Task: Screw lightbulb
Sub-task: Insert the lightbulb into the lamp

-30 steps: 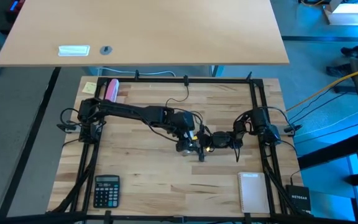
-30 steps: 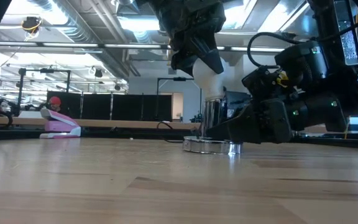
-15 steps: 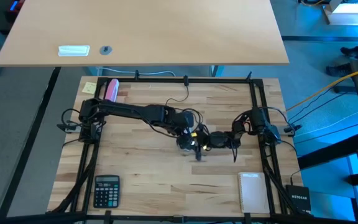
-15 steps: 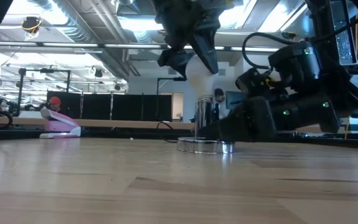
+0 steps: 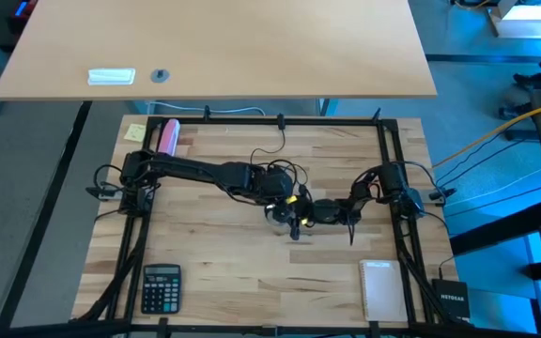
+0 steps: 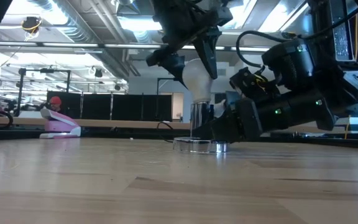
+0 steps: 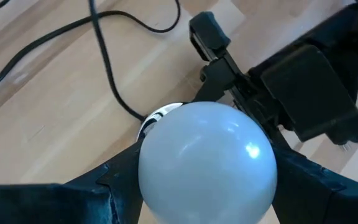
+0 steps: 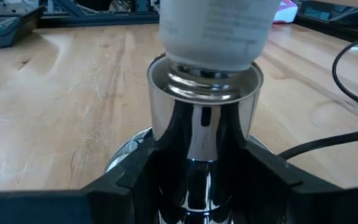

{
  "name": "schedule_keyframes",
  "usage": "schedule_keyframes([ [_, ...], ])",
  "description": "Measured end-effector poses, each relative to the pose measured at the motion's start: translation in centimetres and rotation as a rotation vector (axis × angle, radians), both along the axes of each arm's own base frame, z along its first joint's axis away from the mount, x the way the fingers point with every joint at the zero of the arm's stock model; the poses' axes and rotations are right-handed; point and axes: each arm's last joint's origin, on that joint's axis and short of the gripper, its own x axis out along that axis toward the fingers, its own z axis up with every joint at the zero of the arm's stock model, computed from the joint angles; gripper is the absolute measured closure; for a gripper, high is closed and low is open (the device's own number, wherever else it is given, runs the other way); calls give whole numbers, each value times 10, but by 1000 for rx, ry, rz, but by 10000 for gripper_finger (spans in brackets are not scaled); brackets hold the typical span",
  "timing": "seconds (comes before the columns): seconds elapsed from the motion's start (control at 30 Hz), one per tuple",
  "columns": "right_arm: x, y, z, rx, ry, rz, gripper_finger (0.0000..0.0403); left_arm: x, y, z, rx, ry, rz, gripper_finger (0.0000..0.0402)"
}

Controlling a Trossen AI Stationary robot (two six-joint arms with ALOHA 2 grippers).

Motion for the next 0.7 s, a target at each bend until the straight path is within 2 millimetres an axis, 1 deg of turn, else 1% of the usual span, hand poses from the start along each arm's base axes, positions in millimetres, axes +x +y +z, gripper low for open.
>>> schedule_keyframes([
  [0.2,1,0,7,-5,7,-3,223,0,-2,2,19,11,-7,141],
  [0.33,1,0,19,-12,41,-4,223,0,-2,7,34,34,-34,141],
  [0.47,1,-1,30,-19,95,-7,223,-1,-2,8,53,48,-55,141],
  [0.7,15,2,49,-15,191,21,223,-3,-1,9,69,64,-75,141],
])
